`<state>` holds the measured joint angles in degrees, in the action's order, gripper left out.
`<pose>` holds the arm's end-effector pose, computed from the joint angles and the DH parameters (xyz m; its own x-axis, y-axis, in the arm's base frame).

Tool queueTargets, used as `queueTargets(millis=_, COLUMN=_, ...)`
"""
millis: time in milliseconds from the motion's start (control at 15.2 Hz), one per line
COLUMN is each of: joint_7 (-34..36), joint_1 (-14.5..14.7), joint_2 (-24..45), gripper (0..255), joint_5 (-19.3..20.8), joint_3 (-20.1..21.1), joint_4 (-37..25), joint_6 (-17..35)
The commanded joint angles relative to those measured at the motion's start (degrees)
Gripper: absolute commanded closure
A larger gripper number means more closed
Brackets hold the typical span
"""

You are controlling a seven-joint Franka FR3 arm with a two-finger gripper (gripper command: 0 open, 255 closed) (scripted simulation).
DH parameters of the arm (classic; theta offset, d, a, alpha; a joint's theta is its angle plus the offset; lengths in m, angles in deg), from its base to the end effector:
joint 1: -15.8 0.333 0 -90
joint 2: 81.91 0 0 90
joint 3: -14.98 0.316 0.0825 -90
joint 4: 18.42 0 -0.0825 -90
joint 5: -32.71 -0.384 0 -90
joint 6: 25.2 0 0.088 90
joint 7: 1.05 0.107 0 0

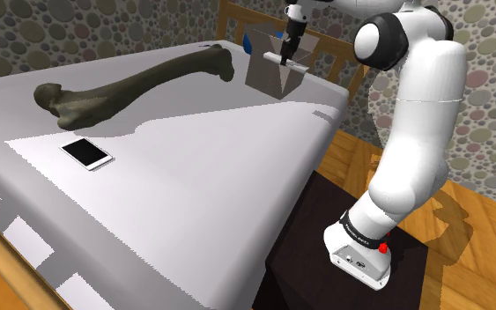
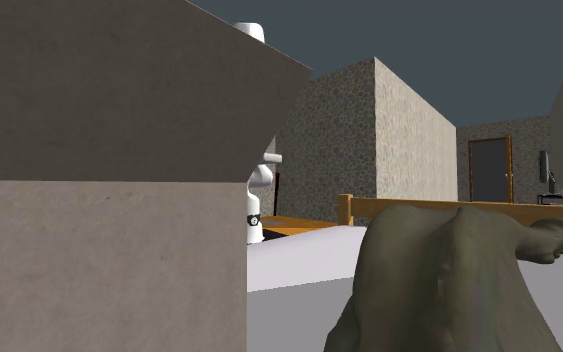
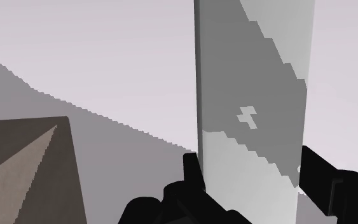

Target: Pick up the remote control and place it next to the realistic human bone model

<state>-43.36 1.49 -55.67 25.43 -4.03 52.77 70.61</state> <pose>0.6056 -0.3252 0.5148 0.9846 0.1743 -0.0162 0.1745 -0.9846 0.0099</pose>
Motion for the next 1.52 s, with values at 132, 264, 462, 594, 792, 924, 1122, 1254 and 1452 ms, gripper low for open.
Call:
queueTargets(millis=132, joint_7=4.1, joint_1=3.9, joint_2=-3.8, gripper=255, joint_5=1.4, joint_3=0.8, joint_4=5.3, joint_6=1.6)
queueTargets(millis=264, joint_7=6.6, joint_1=6.0, joint_2=-5.5, gripper=255, joint_5=2.1, joint_3=1.4, joint_4=7.6, joint_6=2.4)
queueTargets(millis=462, joint_7=10.4, joint_1=8.9, joint_2=-7.5, gripper=255, joint_5=2.9, joint_3=2.4, joint_4=10.4, joint_6=3.2)
queueTargets(millis=594, joint_7=12.9, joint_1=10.8, joint_2=-8.6, gripper=255, joint_5=3.4, joint_3=3.1, joint_4=11.8, joint_6=3.6)
queueTargets(millis=792, joint_7=16.7, joint_1=13.4, joint_2=-9.7, gripper=255, joint_5=4.0, joint_3=4.4, joint_4=13.3, joint_6=4.0)
queueTargets(millis=924, joint_7=19.2, joint_1=15.1, joint_2=-10.2, gripper=255, joint_5=4.3, joint_3=5.2, joint_4=13.8, joint_6=4.2)
queueTargets(millis=1122, joint_7=23.0, joint_1=17.6, joint_2=-10.4, gripper=255, joint_5=4.7, joint_3=6.5, joint_4=14.1, joint_6=4.2)
queueTargets(millis=1254, joint_7=25.4, joint_1=19.2, joint_2=-10.3, gripper=255, joint_5=4.9, joint_3=7.4, joint_4=13.8, joint_6=4.1)
queueTargets(millis=1452, joint_7=29.1, joint_1=21.5, joint_2=-9.7, gripper=255, joint_5=5.1, joint_3=8.7, joint_4=12.9, joint_6=3.7)
